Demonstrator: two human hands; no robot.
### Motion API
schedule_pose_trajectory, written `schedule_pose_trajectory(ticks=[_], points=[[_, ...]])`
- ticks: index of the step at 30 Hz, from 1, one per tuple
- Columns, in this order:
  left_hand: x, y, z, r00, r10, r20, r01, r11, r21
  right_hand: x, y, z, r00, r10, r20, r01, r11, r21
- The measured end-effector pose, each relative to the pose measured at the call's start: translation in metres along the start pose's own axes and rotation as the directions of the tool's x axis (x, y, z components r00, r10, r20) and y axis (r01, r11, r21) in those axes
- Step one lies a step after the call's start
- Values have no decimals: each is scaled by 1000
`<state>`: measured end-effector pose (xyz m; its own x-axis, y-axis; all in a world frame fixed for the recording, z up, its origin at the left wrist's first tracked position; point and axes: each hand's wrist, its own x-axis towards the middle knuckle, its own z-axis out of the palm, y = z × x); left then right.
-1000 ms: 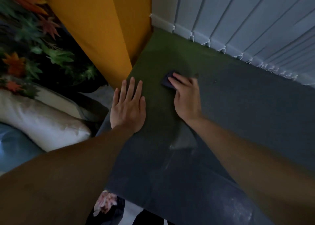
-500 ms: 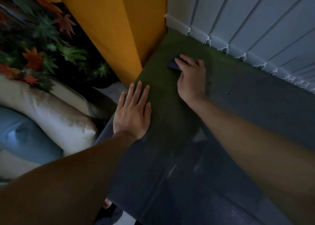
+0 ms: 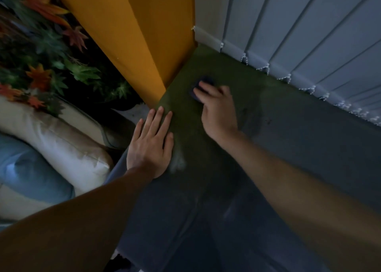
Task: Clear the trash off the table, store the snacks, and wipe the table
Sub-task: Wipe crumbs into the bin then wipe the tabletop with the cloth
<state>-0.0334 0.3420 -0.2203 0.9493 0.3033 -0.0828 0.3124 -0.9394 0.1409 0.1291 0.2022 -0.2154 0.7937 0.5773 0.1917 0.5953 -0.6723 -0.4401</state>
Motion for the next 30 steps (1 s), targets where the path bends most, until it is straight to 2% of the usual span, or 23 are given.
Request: schedule_pose_trajectory(ticks=[3,4,6,9,11,14,16,17,18,20,22,23,25,27,29,30], points=[[1,1,-1,1000,1,-11,-1,1000,-4,-26,14,-4,973,-218,71,218,976,6],[1,1,-1,1000,-1,-19,1,1000,-6,-28,24,-9,970,-233,73,235,972,-17],[1,3,-1,1000,-3,-30,2,1000,0,-28,48,-23,990,-135,30,137,988,-67],[1,6,-2,999,-2,-39,2,1000,2,-33,74,-40,987,107,-120,-119,988,-94],[2,9,-3,999,14,-36,-13,999,40,-48,72,-42,975,163,-154,-173,983,-55],[9,14,-11,999,32,-38,-28,994,103,-84,58,-41,998,-2,-68,0,1000,-29],[18,25,-18,998,43,-46,-39,996,86,-101,65,-47,992,-127,-10,127,991,-47],[23,34,-19,996,79,-33,-77,994,74,-104,75,-52,990,-142,-16,141,988,-60],[29,46,-19,992,126,-14,-125,991,56,-105,87,-57,993,-107,-44,103,992,-76],[38,74,-15,983,182,13,-182,983,-12,-106,109,-69,984,99,-149,-112,991,-79],[44,101,-5,987,149,61,-145,987,-70,-109,117,-76,926,297,-232,-312,949,-32],[44,112,1,990,115,82,-109,992,-68,-111,114,-75,913,326,-244,-342,940,-24],[41,124,10,995,54,80,-54,999,-3,-120,102,-72,945,251,-208,-264,964,-35],[40,126,13,997,33,66,-37,998,54,-131,99,-70,991,90,-101,-96,994,-57],[40,126,13,997,38,60,-42,997,58,-131,114,-78,999,-26,-44,22,996,-85],[40,127,13,997,39,60,-43,998,53,-126,126,-82,998,-30,-56,25,995,-93]])
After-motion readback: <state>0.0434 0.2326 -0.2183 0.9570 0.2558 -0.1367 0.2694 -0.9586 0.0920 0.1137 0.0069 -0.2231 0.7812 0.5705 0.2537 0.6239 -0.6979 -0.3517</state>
